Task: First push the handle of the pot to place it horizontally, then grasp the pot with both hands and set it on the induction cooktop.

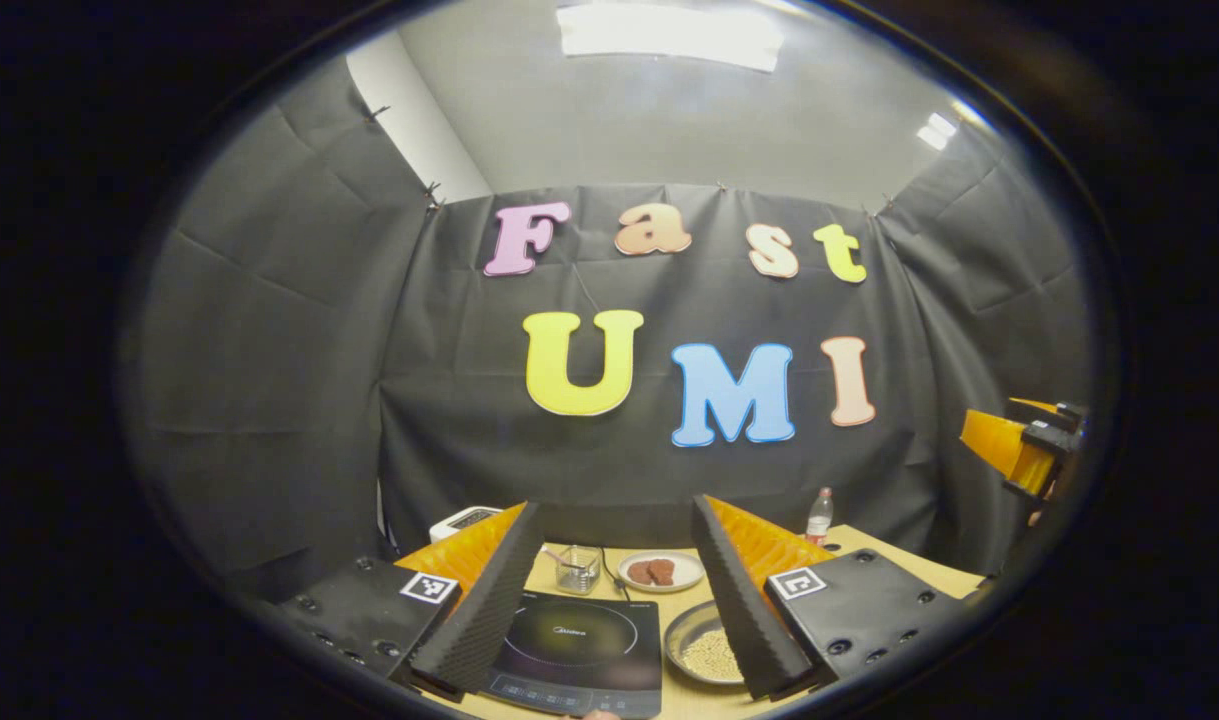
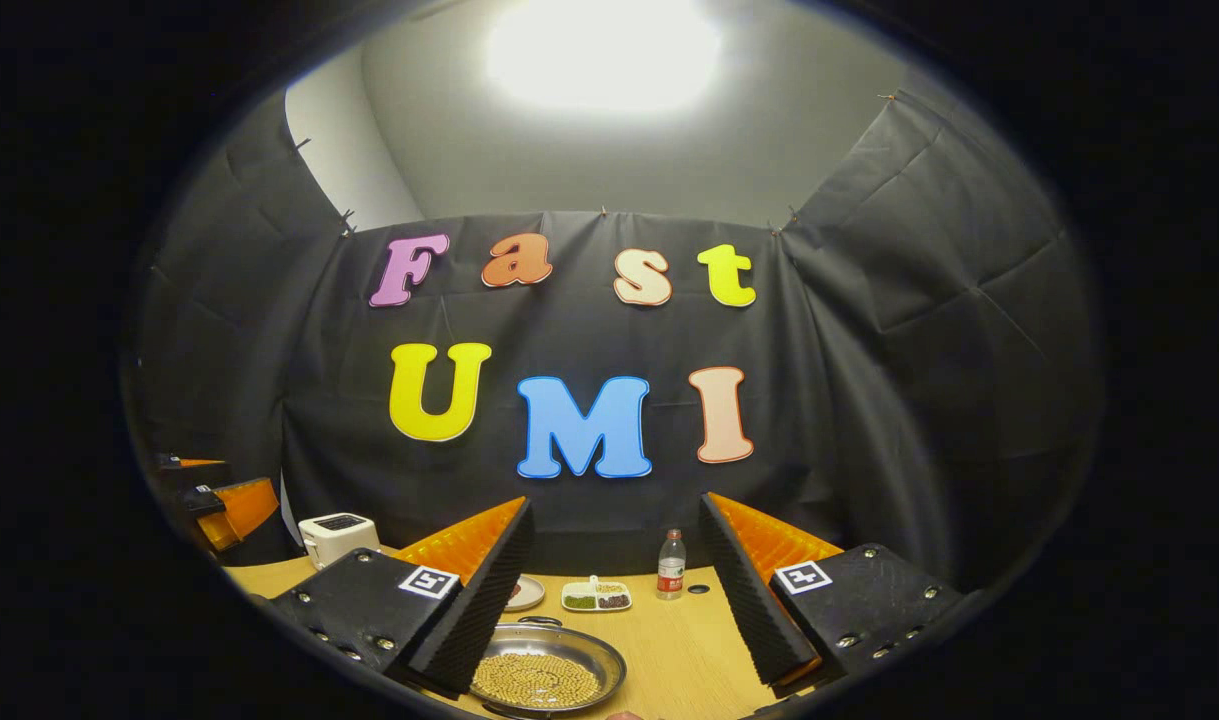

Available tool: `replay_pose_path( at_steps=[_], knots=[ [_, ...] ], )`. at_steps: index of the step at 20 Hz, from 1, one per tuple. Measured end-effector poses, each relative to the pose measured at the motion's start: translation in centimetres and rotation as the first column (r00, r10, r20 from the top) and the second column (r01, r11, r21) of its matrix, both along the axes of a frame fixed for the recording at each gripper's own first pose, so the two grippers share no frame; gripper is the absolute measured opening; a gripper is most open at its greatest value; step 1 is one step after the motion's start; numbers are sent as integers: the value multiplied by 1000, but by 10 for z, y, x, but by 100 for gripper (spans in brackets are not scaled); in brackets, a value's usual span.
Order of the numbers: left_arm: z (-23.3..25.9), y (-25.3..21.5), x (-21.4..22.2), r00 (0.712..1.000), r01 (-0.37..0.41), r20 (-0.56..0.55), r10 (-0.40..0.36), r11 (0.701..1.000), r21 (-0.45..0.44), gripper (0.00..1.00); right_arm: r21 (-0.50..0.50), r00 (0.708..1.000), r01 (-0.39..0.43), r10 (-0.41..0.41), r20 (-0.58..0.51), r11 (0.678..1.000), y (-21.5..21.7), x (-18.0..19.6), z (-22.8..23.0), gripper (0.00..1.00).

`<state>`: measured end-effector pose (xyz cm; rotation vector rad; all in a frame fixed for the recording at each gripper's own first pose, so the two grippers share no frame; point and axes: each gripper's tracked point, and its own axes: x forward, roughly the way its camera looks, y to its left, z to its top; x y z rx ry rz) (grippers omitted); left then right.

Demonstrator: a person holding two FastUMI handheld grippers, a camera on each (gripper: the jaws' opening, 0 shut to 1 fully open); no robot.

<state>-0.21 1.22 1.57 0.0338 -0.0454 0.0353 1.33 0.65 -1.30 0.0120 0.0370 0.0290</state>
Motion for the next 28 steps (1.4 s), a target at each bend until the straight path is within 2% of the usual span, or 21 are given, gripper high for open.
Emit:
replay_pose_path(
  at_steps=[1,6,8,11,13,17,18,19,25,26,27,28],
  knots=[
    [1,2,-1,1000,-3,3,3,1000,0,97,1,1000,-9,9,-3,1000,4,0,-1,99],
    [7,18,-8,999,-34,13,34,999,6,97,1,997,-80,80,-21,997,28,3,-9,99],
    [9,23,-10,998,-52,20,52,999,13,98,14,993,-115,115,-35,993,41,6,-13,91],
    [11,39,-19,996,-82,23,82,996,22,99,22,984,-170,171,-55,985,63,7,-21,90],
    [11,49,-24,994,-106,23,105,994,28,97,30,975,-207,209,-70,978,78,8,-27,80],
    [14,69,-32,988,-154,22,153,987,37,100,71,942,-295,303,-147,953,114,6,-54,80],
    [15,72,-34,986,-165,22,164,986,39,100,91,933,-310,321,-163,946,119,3,-57,75],
    [15,76,-36,984,-175,23,174,984,42,100,109,919,-333,348,-185,937,129,2,-65,55],
    [14,104,-51,971,-238,15,237,970,56,100,146,818,-458,480,-318,877,177,-18,-119,55],
    [12,108,-52,969,-245,11,245,968,56,100,127,818,-448,463,-342,885,180,-17,-131,55],
    [13,111,-55,968,-253,8,253,966,58,100,125,807,-457,470,-359,880,179,-21,-140,31],
    [12,115,-56,965,-261,6,261,964,60,97,127,786,-473,482,-387,872,188,-23,-155,24]
  ],
)
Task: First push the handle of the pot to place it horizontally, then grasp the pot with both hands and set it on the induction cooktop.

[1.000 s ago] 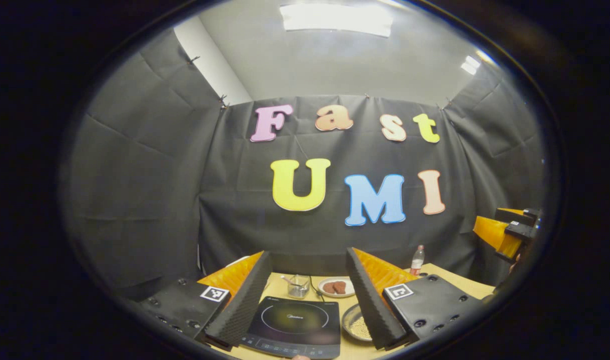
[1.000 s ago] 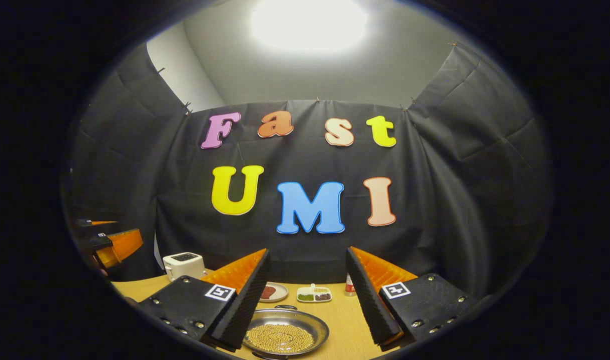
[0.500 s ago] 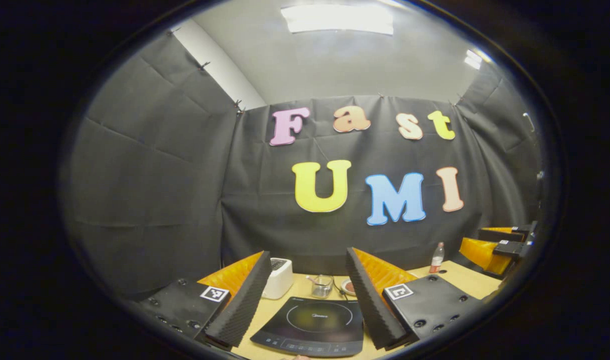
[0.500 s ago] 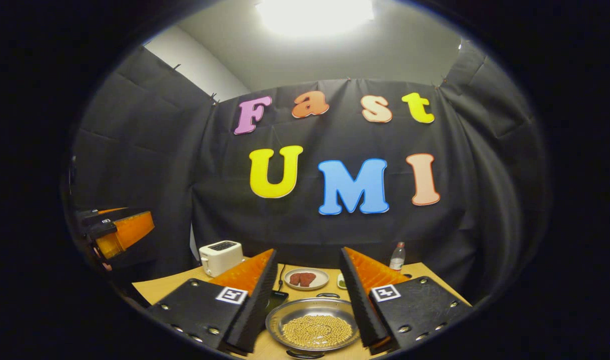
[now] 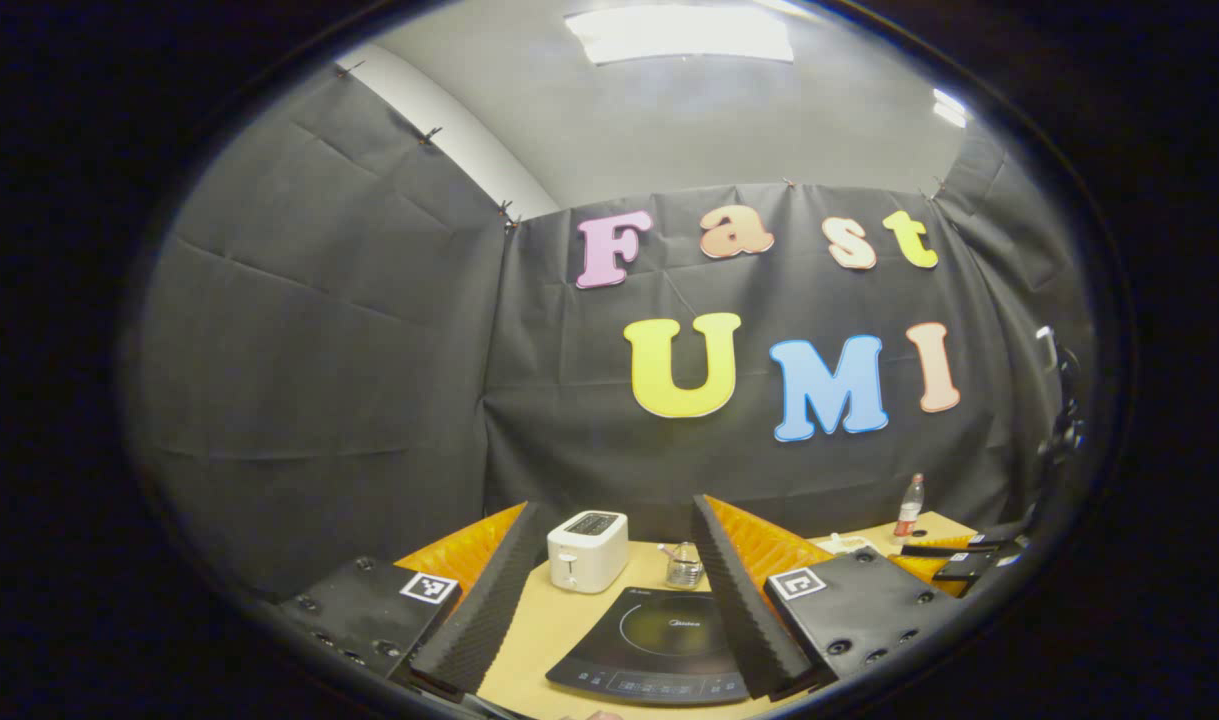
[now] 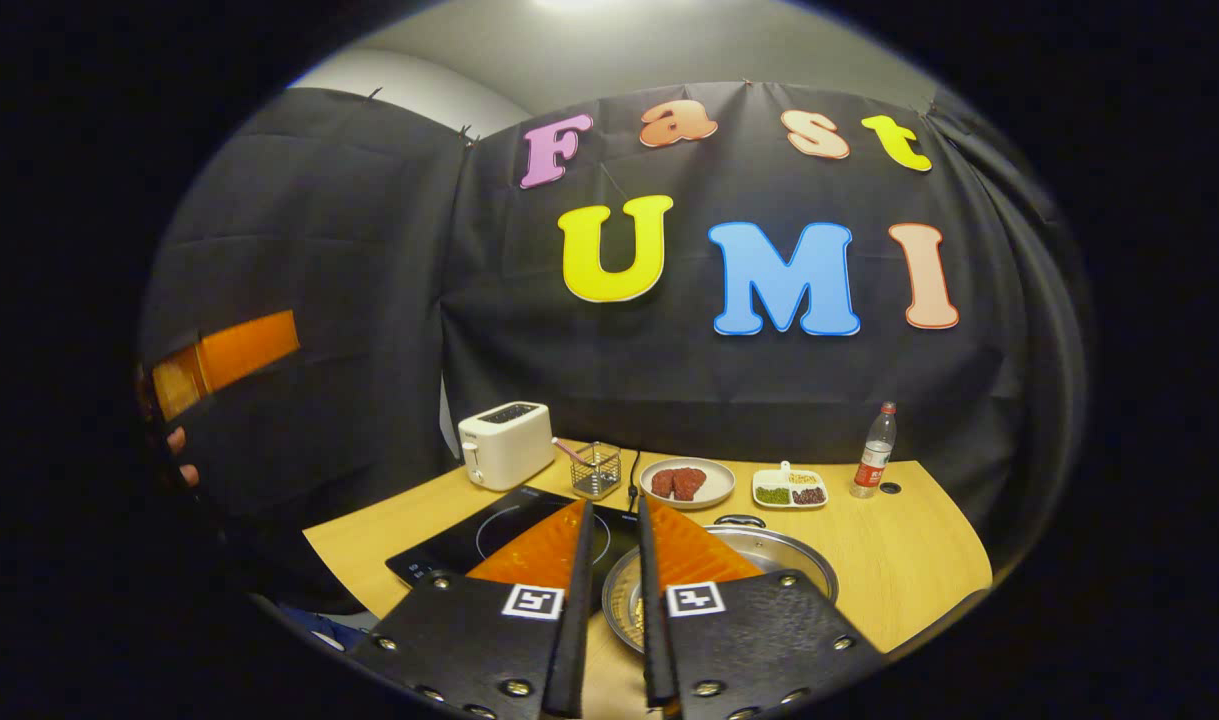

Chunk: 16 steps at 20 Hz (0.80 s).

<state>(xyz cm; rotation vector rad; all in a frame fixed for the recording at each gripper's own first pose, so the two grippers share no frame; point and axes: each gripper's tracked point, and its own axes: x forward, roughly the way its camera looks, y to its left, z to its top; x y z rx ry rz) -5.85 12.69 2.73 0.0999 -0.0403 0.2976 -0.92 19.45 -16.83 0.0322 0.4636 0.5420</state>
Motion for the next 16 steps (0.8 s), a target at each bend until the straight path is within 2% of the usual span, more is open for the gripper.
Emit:
replay_pose_path(
  at_steps=[1,2,3,4,5,8,11,12,16],
  knots=[
    [0,4,-1,1000,-8,-1,8,1000,1,97,-19,999,-19,19,-34,1000,6,-4,-15,20],
    [-1,7,-3,1000,-16,-2,16,1000,1,100,-66,999,16,-19,-43,998,-1,-1,-34,20],
    [0,10,-4,1000,-24,-2,24,1000,3,100,-67,997,7,-12,-73,998,-1,-1,-40,3],
    [-1,14,-7,999,-33,-2,33,999,5,100,-61,992,-17,9,-123,998,9,-9,-55,2],
    [-1,18,-8,999,-40,-2,40,999,4,100,-54,983,-39,29,-179,998,16,-15,-69,6],
    [-1,24,-10,998,-55,-4,55,998,9,97,-34,937,-108,90,-338,994,26,-41,-108,6],
    [-5,29,-12,998,-65,-13,65,998,6,97,-67,902,-121,82,-423,990,18,-49,-136,6],
    [-7,30,-11,997,-69,-16,69,998,5,100,-82,893,-119,70,-444,990,14,-53,-144,6],
    [-8,30,-10,997,-72,-21,72,997,1,97,-144,845,-117,22,-534,983,-2,-65,-177,6]
  ],
)
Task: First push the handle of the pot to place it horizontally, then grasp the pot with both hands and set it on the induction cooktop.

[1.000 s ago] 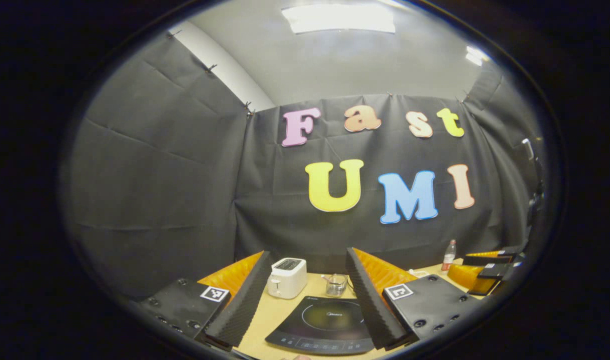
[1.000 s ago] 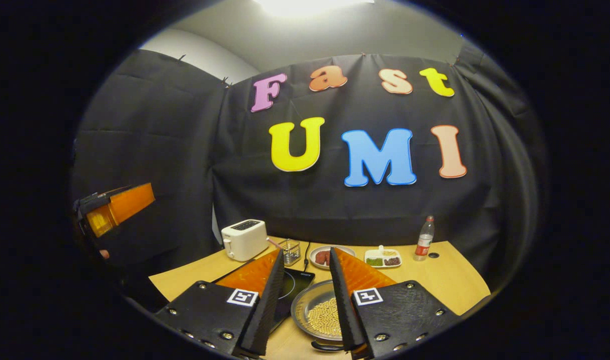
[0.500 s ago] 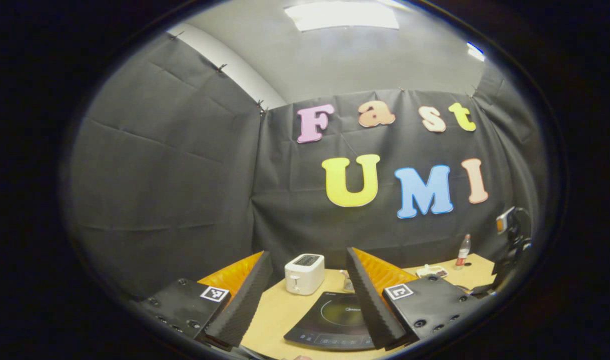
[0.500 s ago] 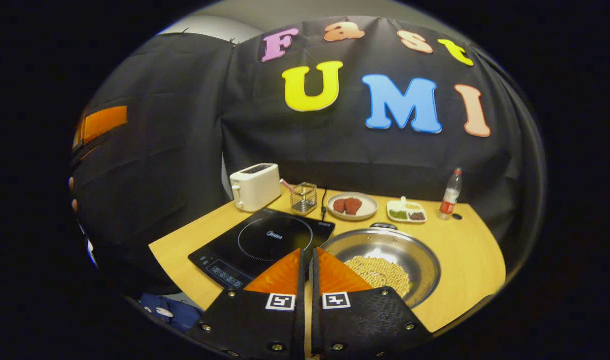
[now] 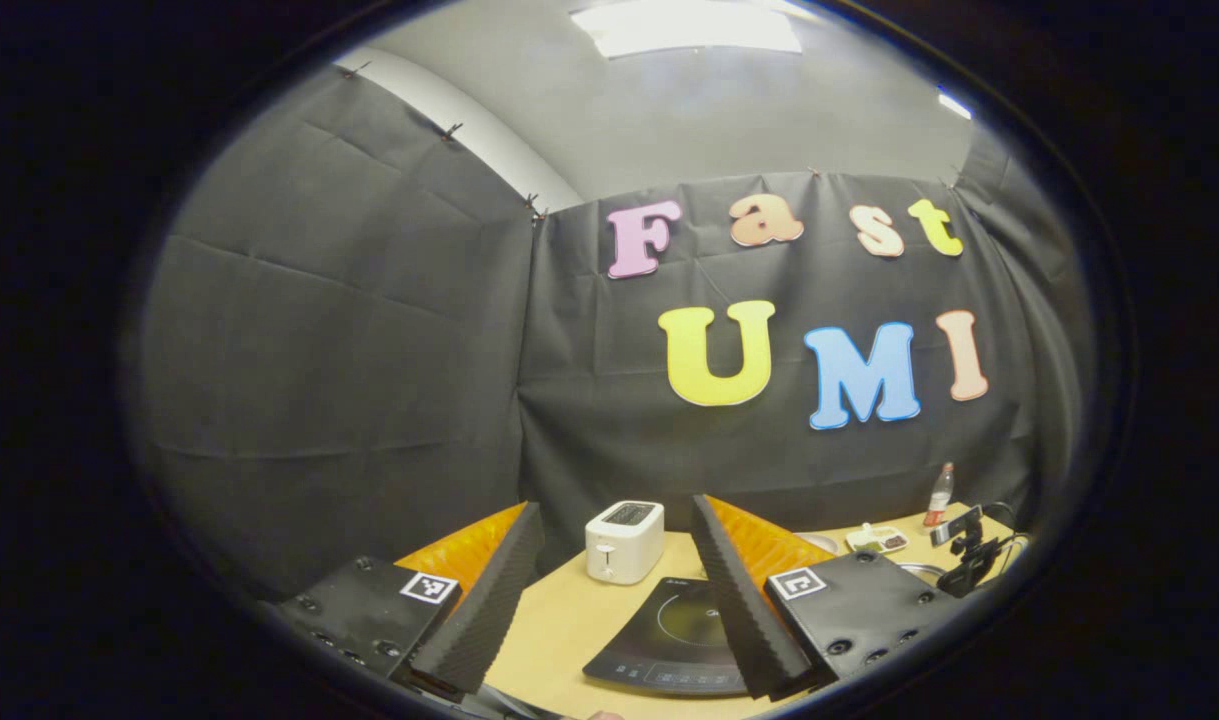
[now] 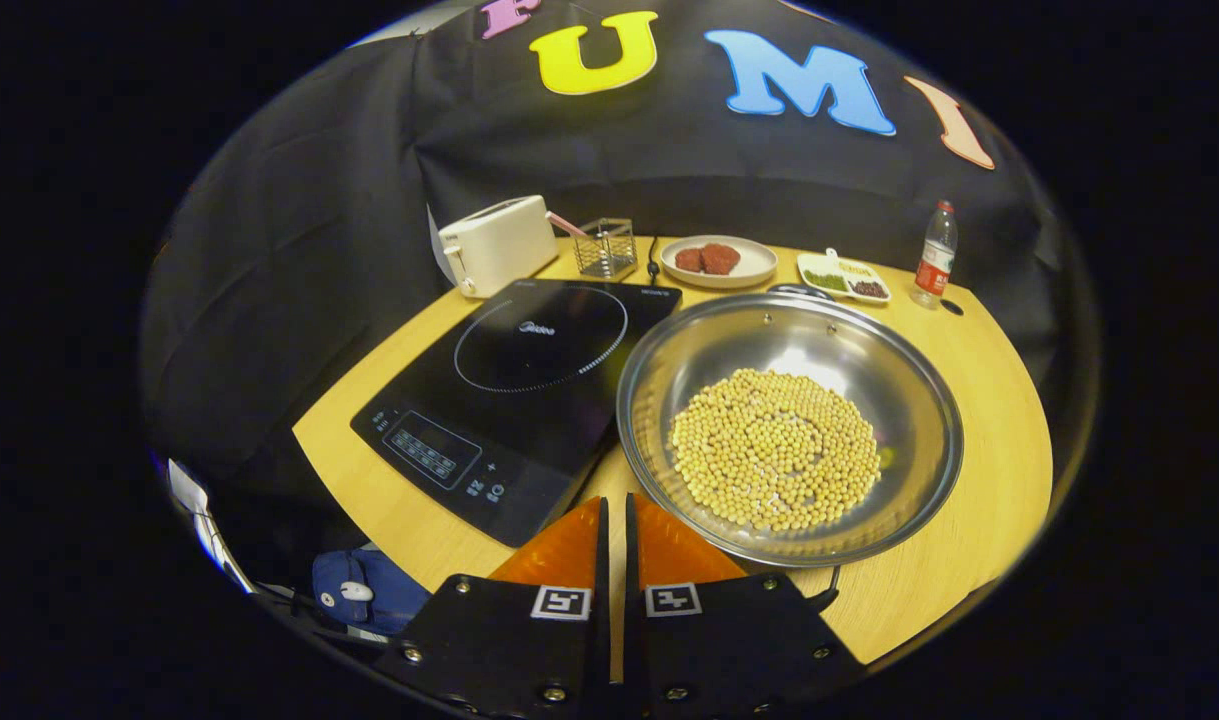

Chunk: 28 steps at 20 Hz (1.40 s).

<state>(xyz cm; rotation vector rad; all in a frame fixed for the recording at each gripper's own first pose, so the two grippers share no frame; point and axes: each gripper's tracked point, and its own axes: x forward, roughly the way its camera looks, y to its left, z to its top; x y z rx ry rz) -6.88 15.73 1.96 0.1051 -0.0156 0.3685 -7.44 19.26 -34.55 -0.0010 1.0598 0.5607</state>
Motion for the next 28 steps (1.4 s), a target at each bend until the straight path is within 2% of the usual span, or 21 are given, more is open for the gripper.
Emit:
replay_pose_path(
  at_steps=[2,3,6,7,8,9,10,11,17,18,22,26,28],
  knots=[
    [-1,-2,3,1000,6,0,-6,1000,2,100,-29,1000,6,-7,-25,1000,-8,-3,-9,6],
    [-1,-2,2,1000,9,0,-9,1000,1,97,-28,999,11,-11,-31,1000,-10,-1,-11,6],
    [-3,-7,6,1000,25,-1,-25,1000,-6,97,-35,999,18,-19,-32,999,-12,1,-16,2],
    [-3,-8,8,1000,31,0,-31,999,-8,100,-42,999,17,-18,-33,999,-13,2,-17,2],
    [-3,-10,9,999,39,2,-39,999,-10,94,-49,999,20,-22,-33,999,-15,1,-18,2],
    [-3,-12,10,999,46,3,-46,999,-12,100,-54,999,26,-28,-33,998,-17,2,-17,2],
    [-4,-13,11,998,55,5,-55,998,-14,94,-59,999,34,-37,-35,998,-19,1,-18,2],
    [-3,-15,12,998,63,7,-63,998,-16,100,-63,998,45,-48,-38,997,-22,1,-18,2],
    [-8,-21,26,993,119,17,-118,992,-42,100,-120,990,117,-126,-70,986,-50,-3,-27,2],
    [-8,-21,28,991,131,20,-130,990,-47,97,-130,987,133,-144,-74,983,-55,-4,-29,2],
    [-13,-22,40,983,182,23,-181,981,-67,100,-169,975,197,-211,-69,966,-72,-2,-32,2],
    [-13,-25,50,973,232,27,-231,971,-61,94,-206,961,253,-270,-58,945,-93,4,-34,2],
    [-11,-31,51,969,246,33,-244,968,-56,98,-220,954,273,-293,-62,936,-104,6,-35,2]
  ],
)
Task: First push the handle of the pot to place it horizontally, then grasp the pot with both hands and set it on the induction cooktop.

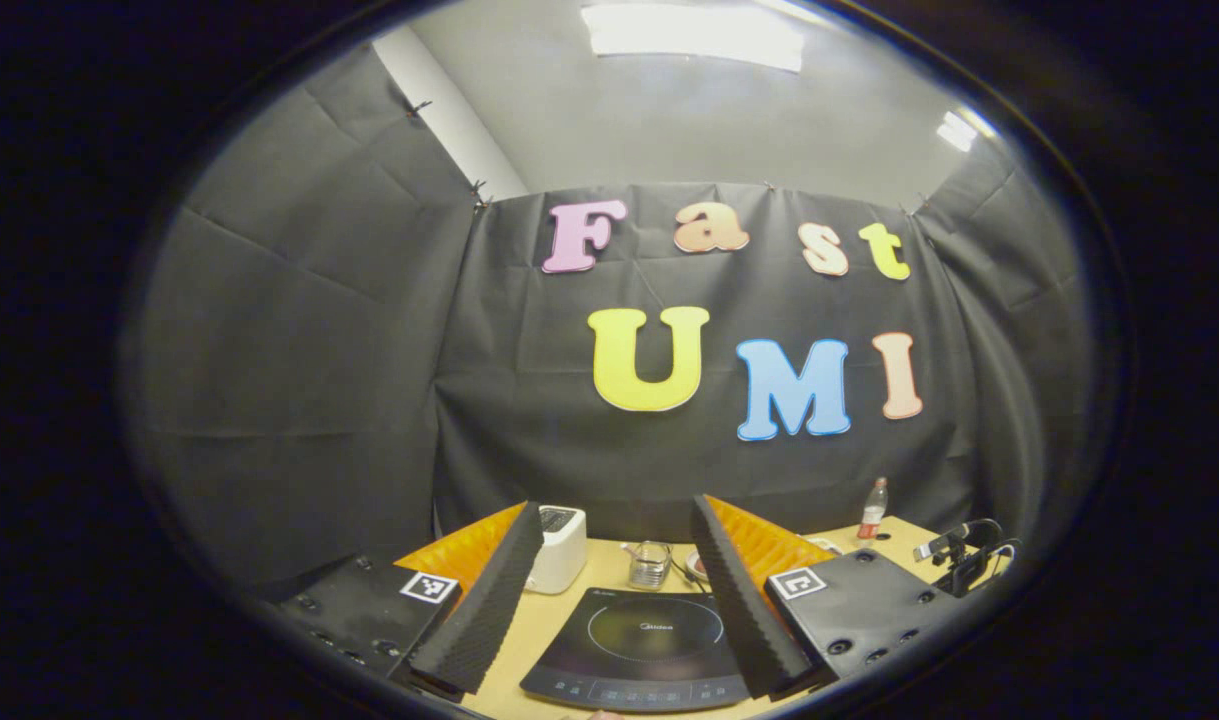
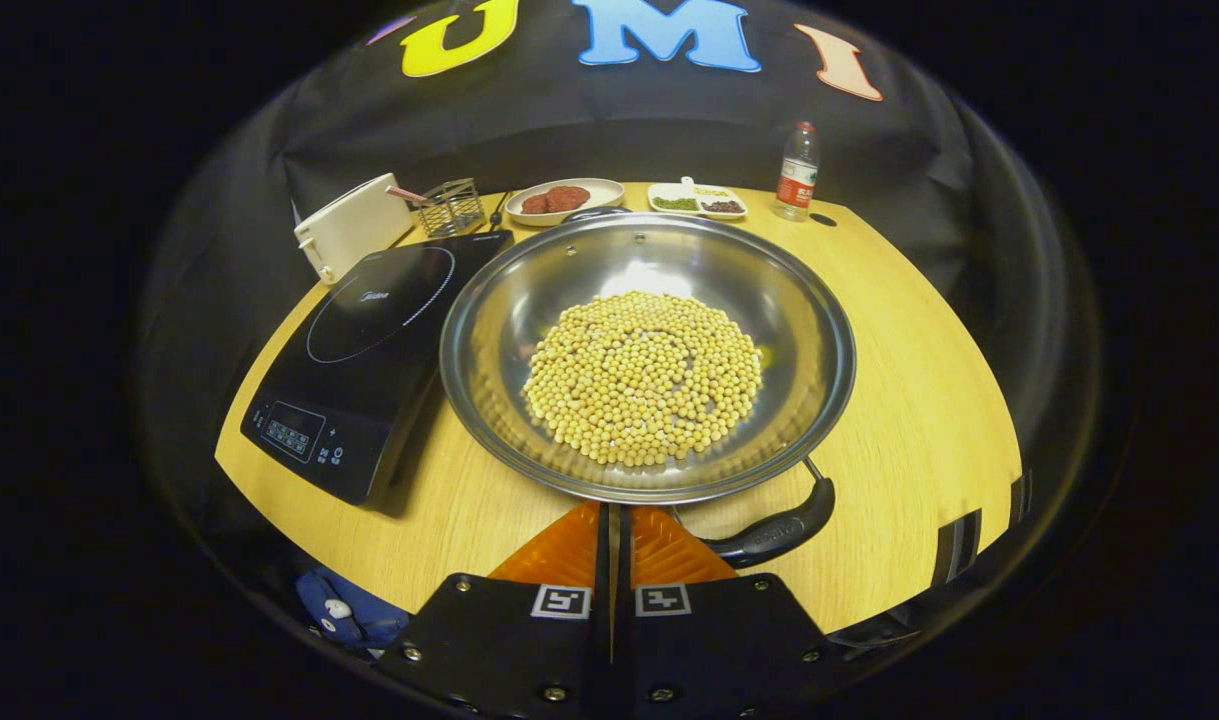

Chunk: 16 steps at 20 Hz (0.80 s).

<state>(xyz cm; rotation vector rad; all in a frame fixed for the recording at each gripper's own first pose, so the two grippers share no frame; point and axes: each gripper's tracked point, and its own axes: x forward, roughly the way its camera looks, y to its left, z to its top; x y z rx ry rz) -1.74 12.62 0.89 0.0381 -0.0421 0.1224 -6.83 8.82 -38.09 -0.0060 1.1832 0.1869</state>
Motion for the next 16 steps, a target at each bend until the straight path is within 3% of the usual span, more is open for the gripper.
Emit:
replay_pose_path(
  at_steps=[4,16],
  knots=[
    [-4,-20,9,999,31,-10,-31,1000,-3,97,-42,1000,22,-22,-6,999,-28,4,-2,2],
    [-16,-80,34,999,25,-29,-26,999,-27,97,-156,999,-44,42,-20,987,-106,22,-12,2]
  ],
)
